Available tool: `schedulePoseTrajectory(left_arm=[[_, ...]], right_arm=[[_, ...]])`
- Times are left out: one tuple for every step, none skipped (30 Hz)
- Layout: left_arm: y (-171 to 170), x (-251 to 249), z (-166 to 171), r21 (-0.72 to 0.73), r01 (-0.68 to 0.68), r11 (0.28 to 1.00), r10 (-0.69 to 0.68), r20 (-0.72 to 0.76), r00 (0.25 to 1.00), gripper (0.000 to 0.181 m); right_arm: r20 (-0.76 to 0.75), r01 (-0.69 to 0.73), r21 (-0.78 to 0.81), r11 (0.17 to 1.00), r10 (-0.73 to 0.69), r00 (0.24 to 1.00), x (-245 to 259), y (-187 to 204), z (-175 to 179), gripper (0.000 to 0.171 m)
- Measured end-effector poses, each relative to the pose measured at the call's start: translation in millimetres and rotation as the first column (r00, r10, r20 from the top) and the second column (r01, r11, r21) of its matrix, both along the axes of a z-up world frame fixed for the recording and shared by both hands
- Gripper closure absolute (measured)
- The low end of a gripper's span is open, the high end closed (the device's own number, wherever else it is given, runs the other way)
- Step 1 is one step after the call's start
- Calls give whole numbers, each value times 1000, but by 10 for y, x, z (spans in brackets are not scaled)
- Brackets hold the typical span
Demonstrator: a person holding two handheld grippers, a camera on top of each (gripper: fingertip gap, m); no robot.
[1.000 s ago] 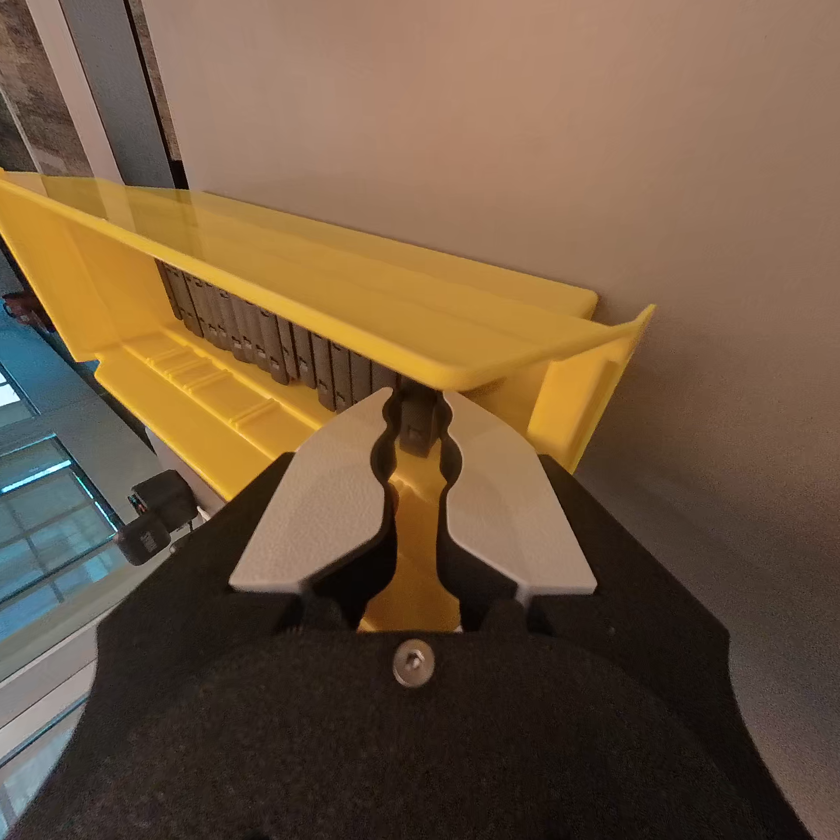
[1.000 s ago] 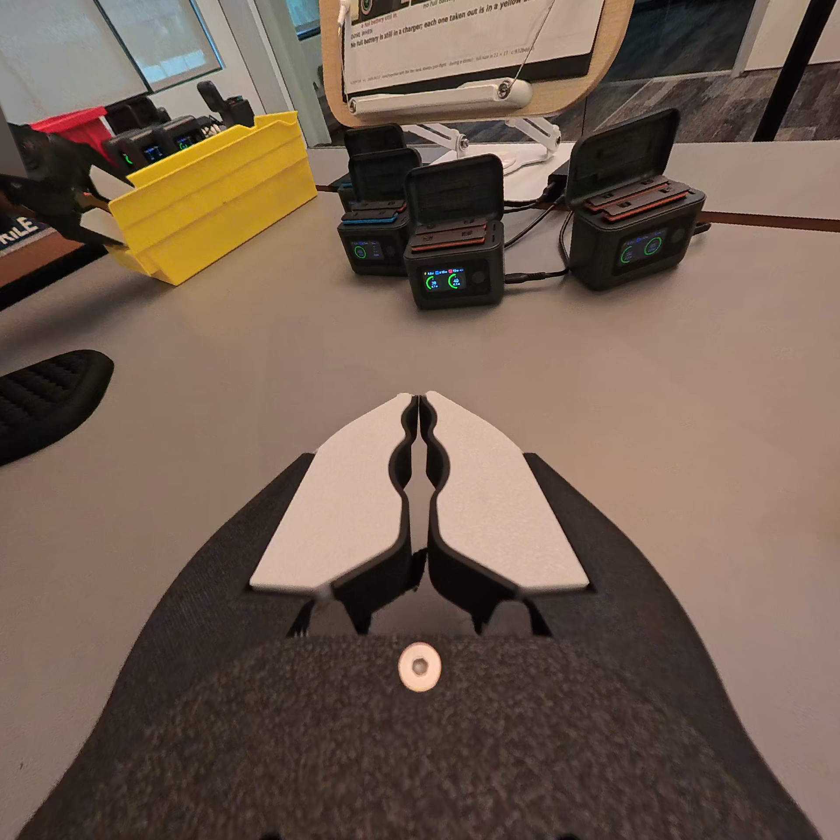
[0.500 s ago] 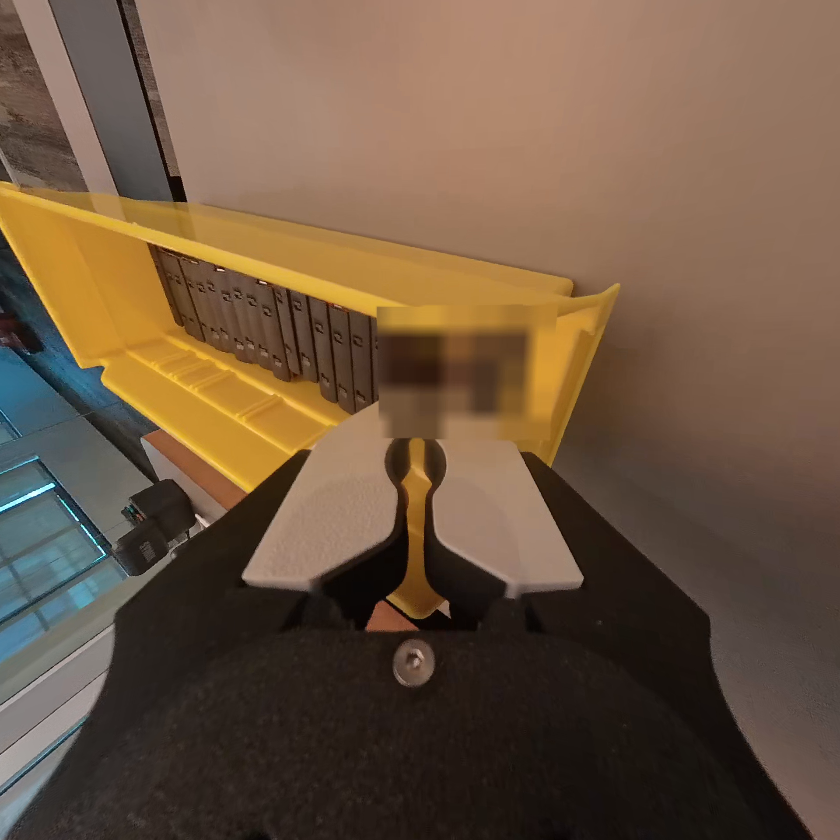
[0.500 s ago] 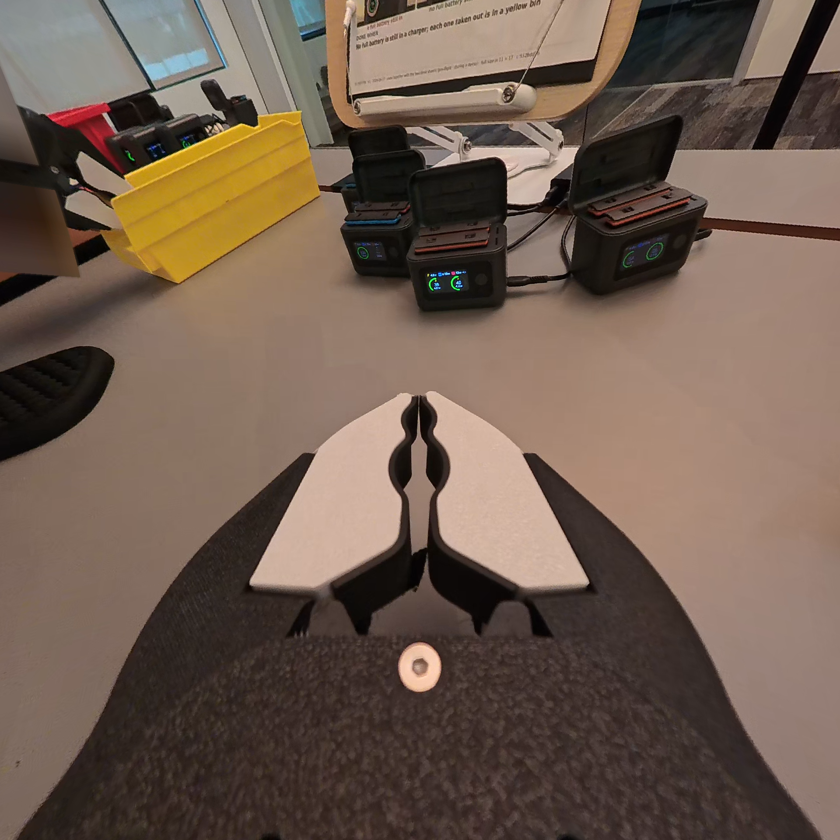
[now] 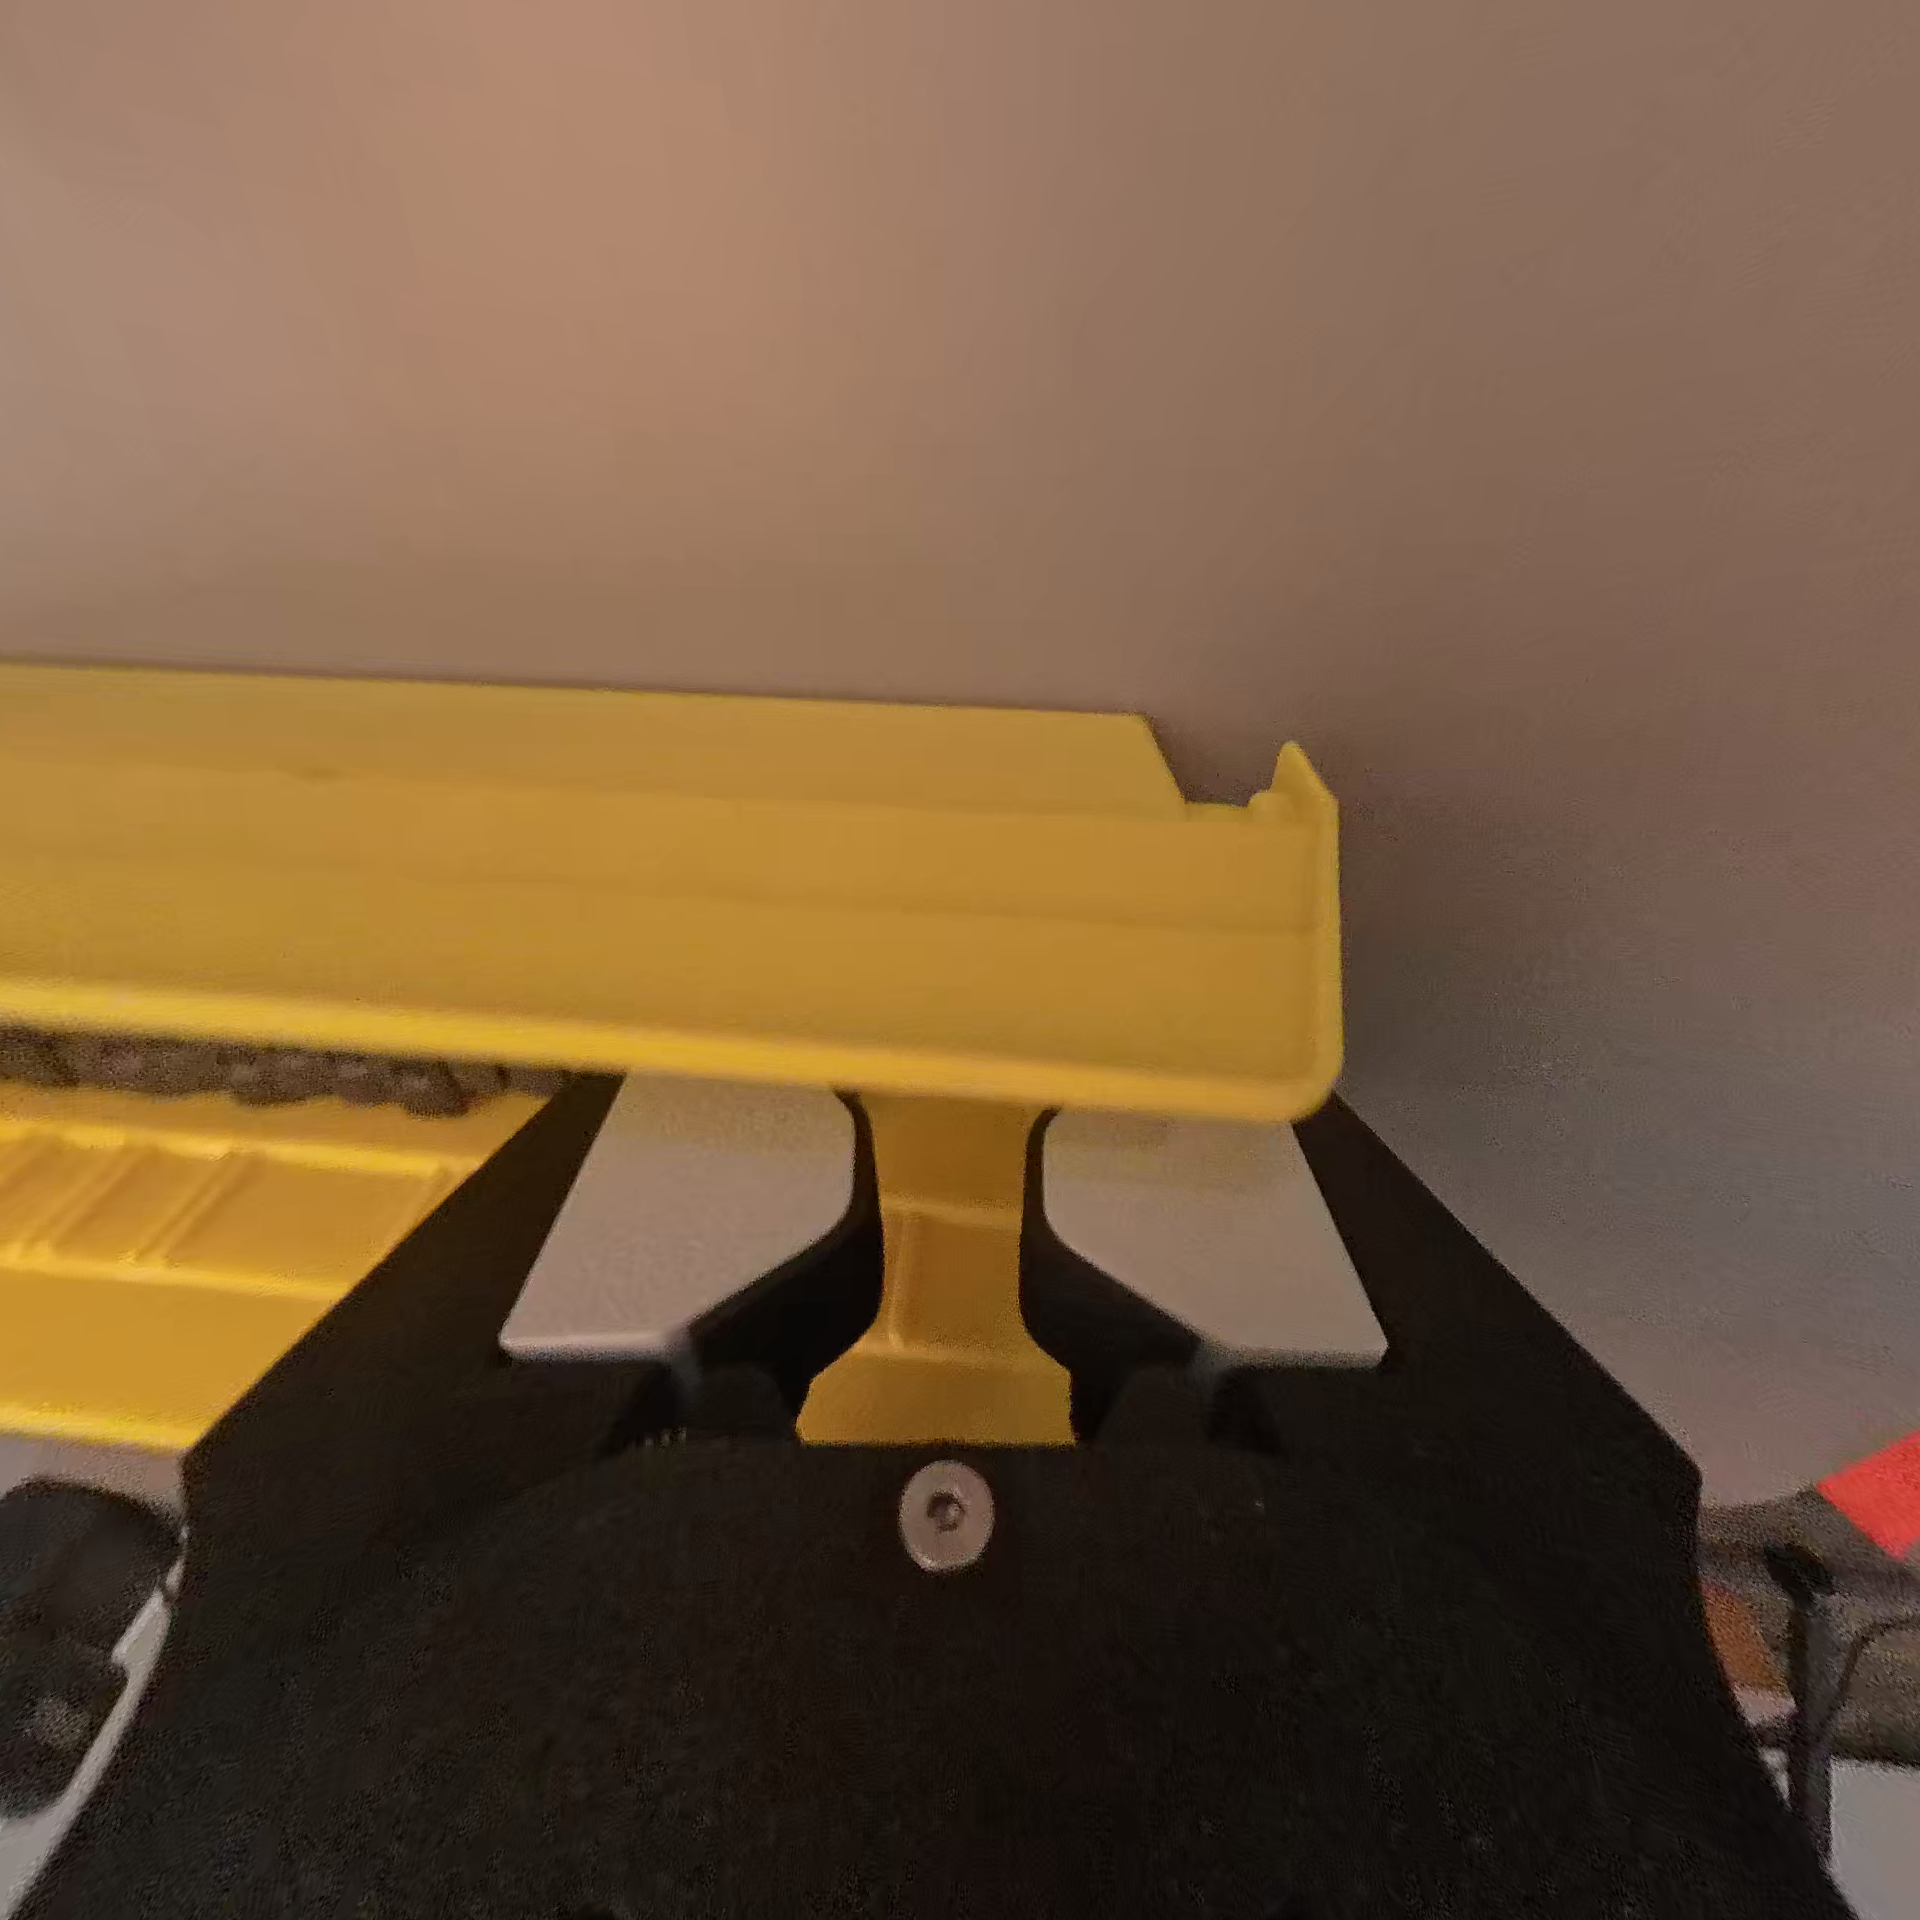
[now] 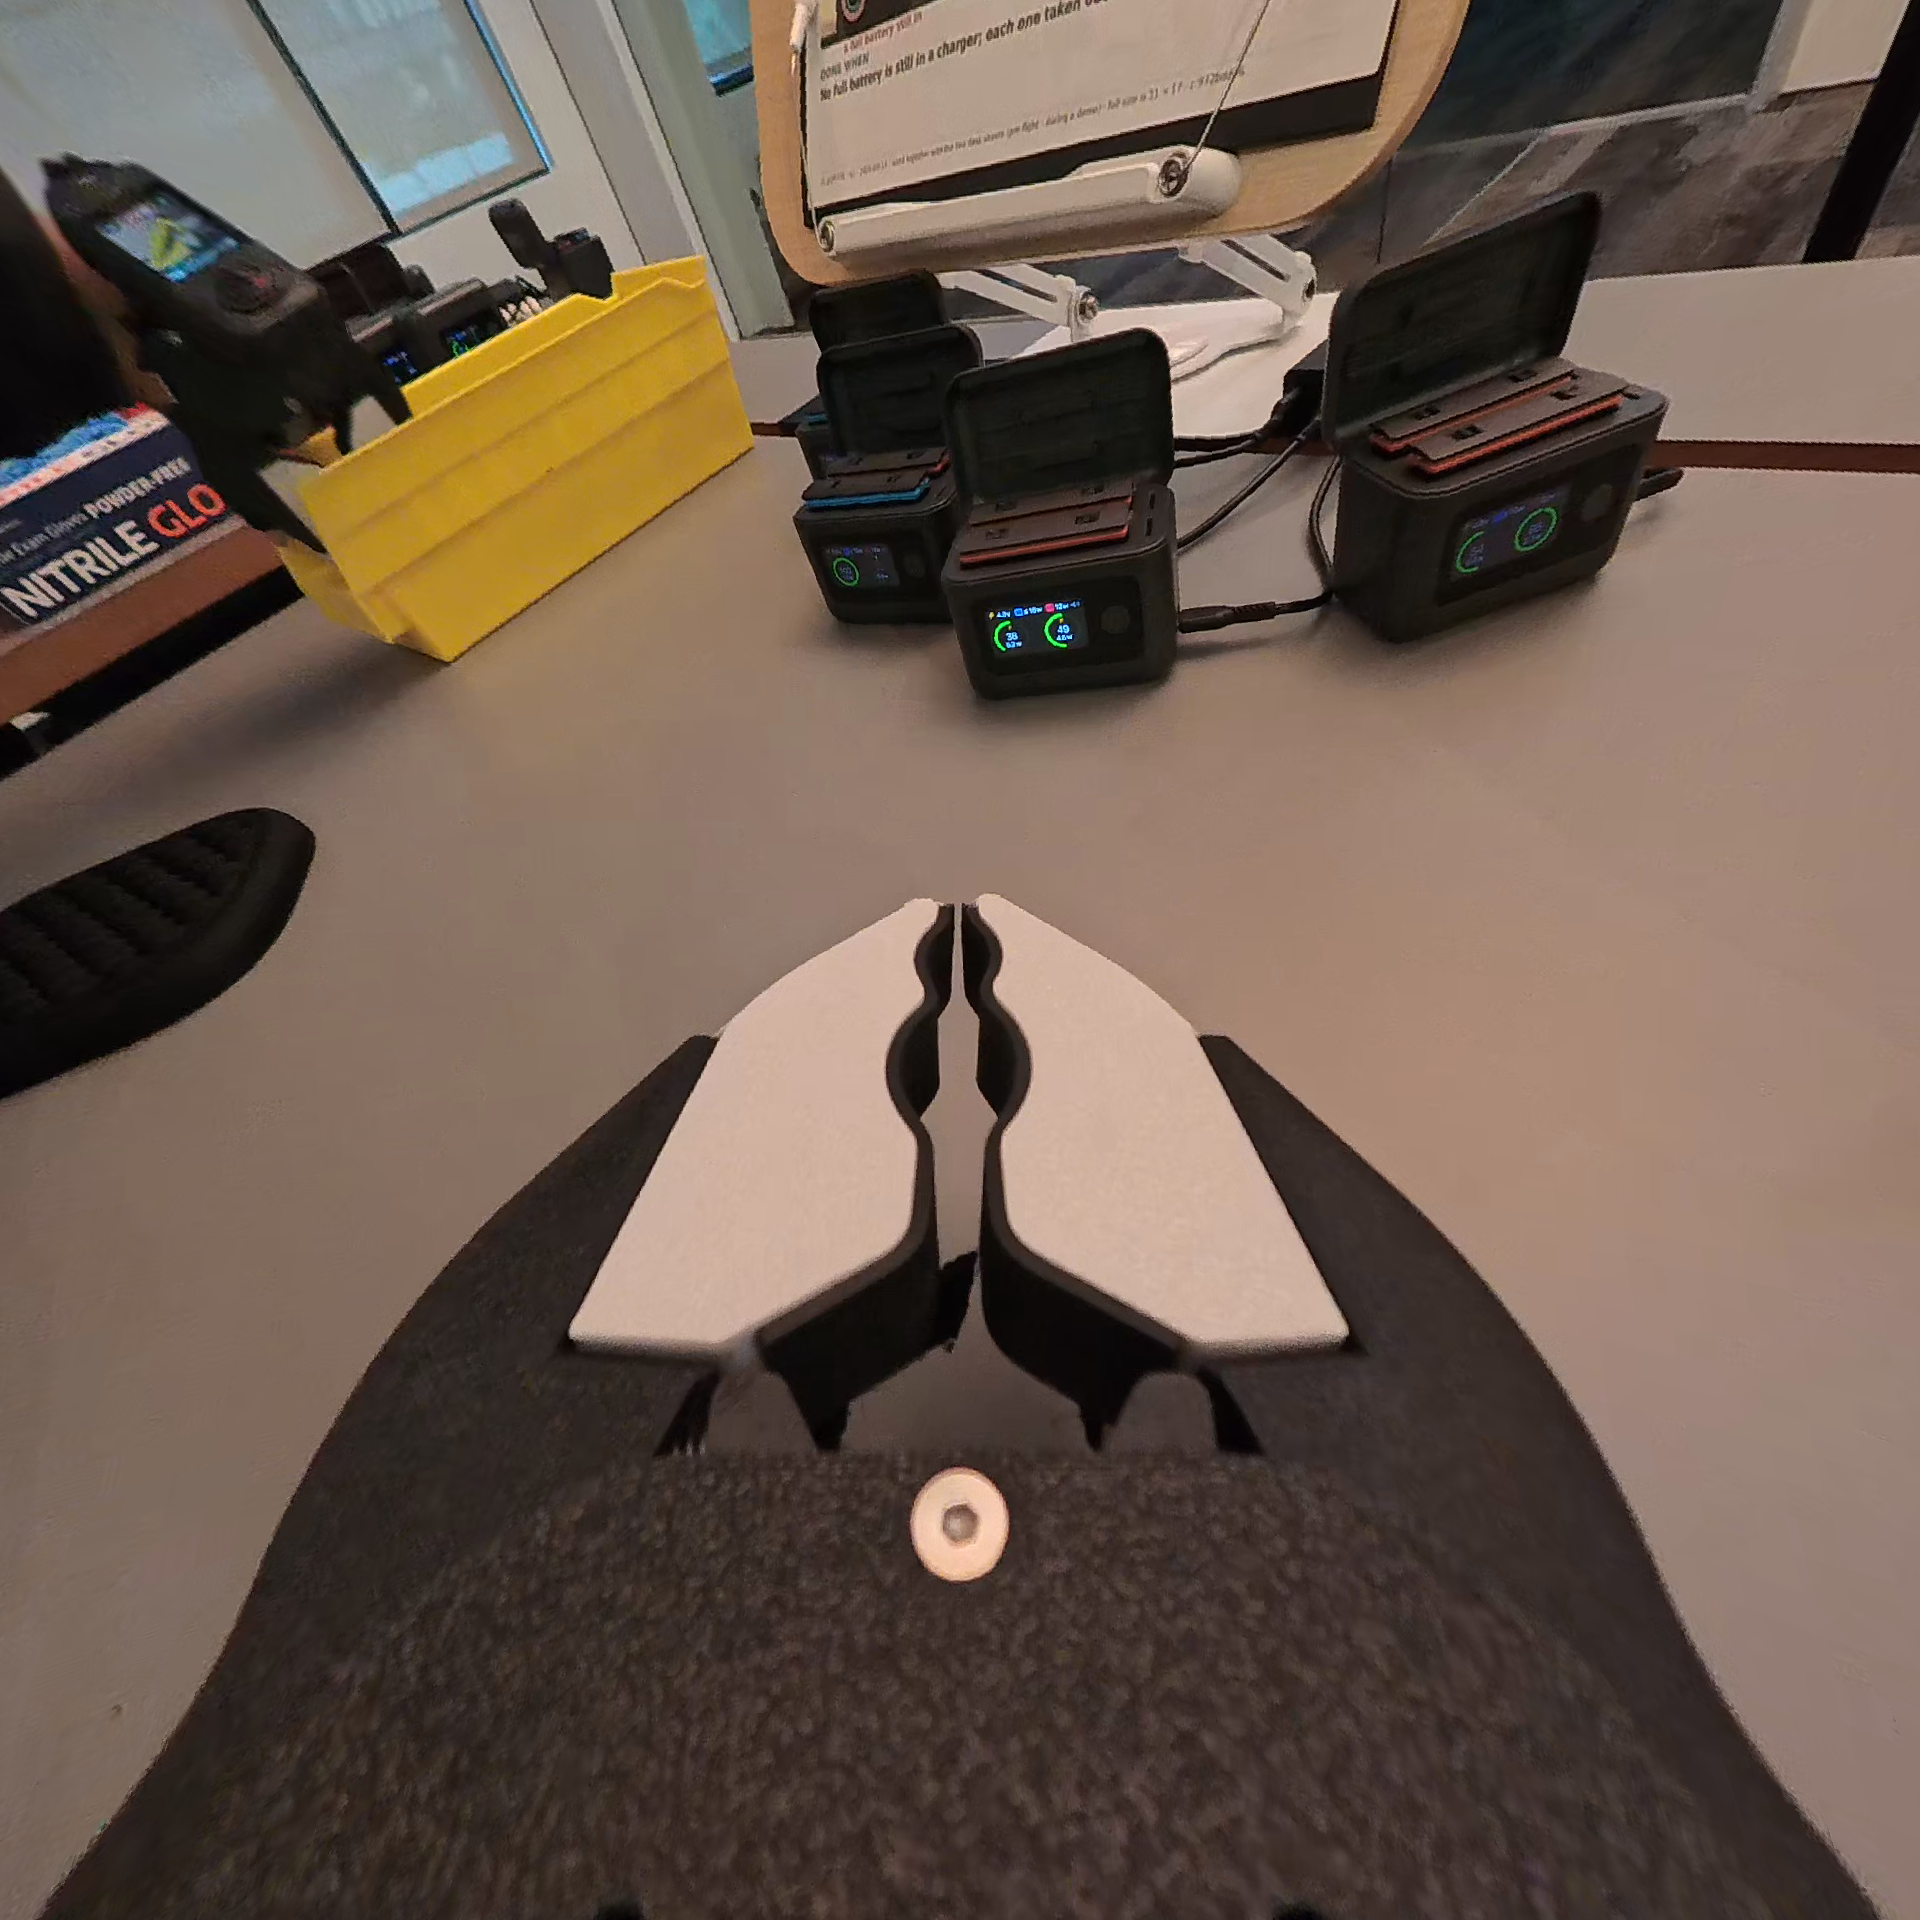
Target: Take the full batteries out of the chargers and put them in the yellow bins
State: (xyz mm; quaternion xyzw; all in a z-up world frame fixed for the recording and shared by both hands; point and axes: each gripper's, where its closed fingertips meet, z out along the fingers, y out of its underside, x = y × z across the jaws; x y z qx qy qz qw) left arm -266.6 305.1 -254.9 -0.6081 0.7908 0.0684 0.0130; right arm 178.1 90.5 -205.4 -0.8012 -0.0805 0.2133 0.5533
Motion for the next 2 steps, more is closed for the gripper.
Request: schedulePoseTrajectory(left_arm=[[-18, 39, -19, -26, 11, 1000, -11, -2, 1000, 156], [-31, 94, -34, -42, 26, 999, -25, 8, 1000, 156]], right_arm=[[-9, 0, 0, 1000, 0, 1000, 5, 0, 4, 170], [-18, 0, 0, 1000, 0, 1000, 10, 1, 6, 170]])
